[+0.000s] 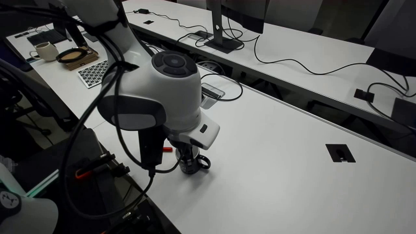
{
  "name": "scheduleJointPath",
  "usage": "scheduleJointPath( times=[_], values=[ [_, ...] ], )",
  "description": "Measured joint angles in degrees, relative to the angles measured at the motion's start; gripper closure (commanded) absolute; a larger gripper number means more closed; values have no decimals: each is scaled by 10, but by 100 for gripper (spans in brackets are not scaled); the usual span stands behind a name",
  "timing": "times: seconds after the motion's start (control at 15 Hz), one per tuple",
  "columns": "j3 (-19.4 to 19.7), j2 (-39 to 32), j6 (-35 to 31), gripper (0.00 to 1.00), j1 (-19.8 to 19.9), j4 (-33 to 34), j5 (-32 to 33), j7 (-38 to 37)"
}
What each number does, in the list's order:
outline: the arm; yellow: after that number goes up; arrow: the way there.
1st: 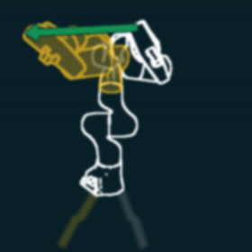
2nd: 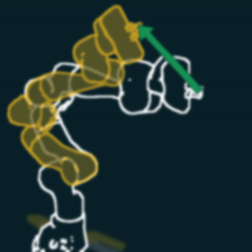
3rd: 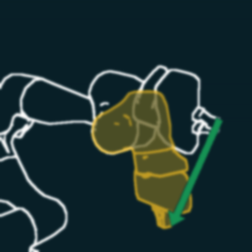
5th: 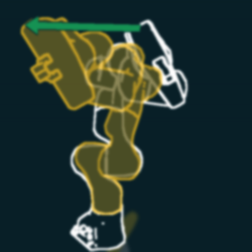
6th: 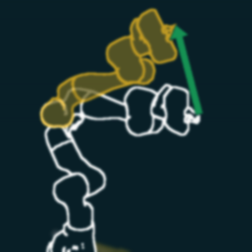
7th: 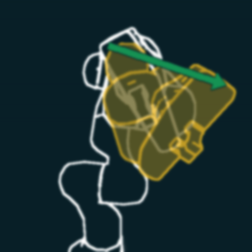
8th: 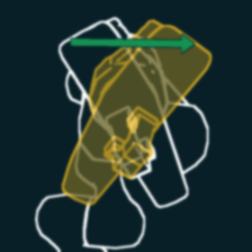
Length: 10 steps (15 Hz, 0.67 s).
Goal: Move the cup to the left
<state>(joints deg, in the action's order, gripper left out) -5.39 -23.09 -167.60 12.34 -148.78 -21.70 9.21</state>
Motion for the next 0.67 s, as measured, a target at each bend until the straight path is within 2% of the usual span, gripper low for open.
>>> scheduleJointPath(
  times=[0.27,0.33,0.4,0.53,0.67],
  values=[
    [8,-31,-14,0,0,13,21,-4],
    [9,-38,-17,3,0,16,25,-5],
    [10,-45,-20,26,1,19,30,-7],
    [11,-56,-25,31,2,26,38,-13],
    [11,-64,-29,46,4,31,44,-15]
  ],
)
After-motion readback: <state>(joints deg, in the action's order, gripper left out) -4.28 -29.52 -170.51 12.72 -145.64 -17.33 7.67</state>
